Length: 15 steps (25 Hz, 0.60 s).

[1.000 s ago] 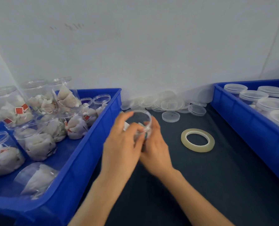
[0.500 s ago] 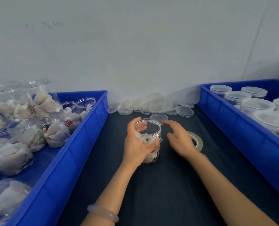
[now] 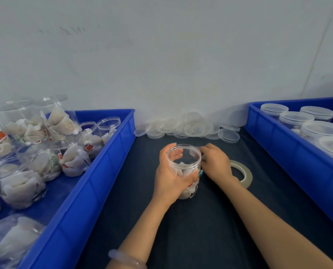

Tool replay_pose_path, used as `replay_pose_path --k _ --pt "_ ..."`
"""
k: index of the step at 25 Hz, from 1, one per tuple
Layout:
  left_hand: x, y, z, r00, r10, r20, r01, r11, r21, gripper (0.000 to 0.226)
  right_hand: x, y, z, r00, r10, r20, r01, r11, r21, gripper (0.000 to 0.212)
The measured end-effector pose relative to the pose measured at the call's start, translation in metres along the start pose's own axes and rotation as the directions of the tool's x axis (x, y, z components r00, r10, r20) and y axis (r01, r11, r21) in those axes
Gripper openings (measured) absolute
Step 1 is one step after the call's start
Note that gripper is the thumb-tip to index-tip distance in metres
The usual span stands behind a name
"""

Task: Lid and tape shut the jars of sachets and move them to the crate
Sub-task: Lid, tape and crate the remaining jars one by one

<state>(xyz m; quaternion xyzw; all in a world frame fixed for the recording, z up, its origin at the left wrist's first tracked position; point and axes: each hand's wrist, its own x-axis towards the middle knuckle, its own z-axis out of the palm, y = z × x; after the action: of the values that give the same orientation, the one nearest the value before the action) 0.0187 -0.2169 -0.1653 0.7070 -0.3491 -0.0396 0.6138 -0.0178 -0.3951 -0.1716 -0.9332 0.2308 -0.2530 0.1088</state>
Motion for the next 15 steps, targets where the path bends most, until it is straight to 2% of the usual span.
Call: replay_pose_path --k 2,3,5,7,8,9,10,11,12,13,14,15 --pt "0.0 0.001 0.0 1.0 0.014 0.002 -0.014 1.0 -0.011 0.09 -0.011 -0.004 -0.013 0.981 0.151 -0.122 -0.119 0.965 0.232 0.012" --pt "0.0 0.001 0.0 1.0 0.021 -0.005 -0.021 1.0 -0.021 0.091 -0.015 -0.008 -0.024 0.944 0.265 -0.194 -0.162 0.889 0.429 0.013" --pt "-0.001 0.003 0.0 1.0 0.015 -0.01 -0.016 0.999 -0.037 0.092 -0.017 -0.016 -0.051 0.836 0.465 -0.29 -0.07 0.616 0.785 0.016" --pt "-0.002 0.004 0.002 1.0 0.022 -0.001 -0.022 0.999 -0.04 0.091 -0.019 -0.022 -0.078 0.784 0.563 -0.26 0.073 0.332 0.94 0.012" --pt "-0.002 0.004 0.002 1.0 0.026 0.004 -0.026 0.999 -0.039 0.09 -0.021 -0.026 -0.087 0.809 0.562 -0.172 0.077 0.189 0.979 0.015" --pt "-0.003 0.004 0.003 1.0 0.023 0.007 -0.022 0.999 -0.038 0.089 -0.024 -0.034 -0.092 0.861 0.506 -0.053 0.008 0.09 0.996 0.021" --pt "-0.004 0.003 0.004 1.0 0.022 0.008 -0.021 0.999 -0.042 0.089 -0.027 -0.041 -0.092 0.901 0.432 0.041 -0.097 0.108 0.989 0.026" --pt "-0.005 0.002 0.005 1.0 0.023 0.009 -0.023 0.999 -0.045 0.089 -0.029 -0.047 -0.088 0.929 0.36 0.09 -0.191 0.257 0.947 0.026" --pt "-0.005 0.002 0.005 1.0 0.027 0.012 -0.027 0.999 -0.045 0.092 -0.031 -0.051 -0.082 0.949 0.301 0.092 -0.23 0.462 0.857 0.023" --pt "-0.006 0.002 0.006 0.999 0.028 0.019 -0.028 0.999 -0.04 0.098 -0.033 -0.054 -0.077 0.963 0.256 0.079 -0.226 0.619 0.752 0.019" --pt "-0.007 0.002 0.005 0.999 0.03 0.027 -0.029 0.999 -0.038 0.106 -0.035 -0.058 -0.074 0.973 0.224 0.051 -0.198 0.7 0.686 0.018" --pt "-0.007 0.002 0.004 0.999 0.033 0.039 -0.031 0.998 -0.046 0.111 -0.035 -0.06 -0.073 0.979 0.205 0.021 -0.166 0.725 0.669 0.021"
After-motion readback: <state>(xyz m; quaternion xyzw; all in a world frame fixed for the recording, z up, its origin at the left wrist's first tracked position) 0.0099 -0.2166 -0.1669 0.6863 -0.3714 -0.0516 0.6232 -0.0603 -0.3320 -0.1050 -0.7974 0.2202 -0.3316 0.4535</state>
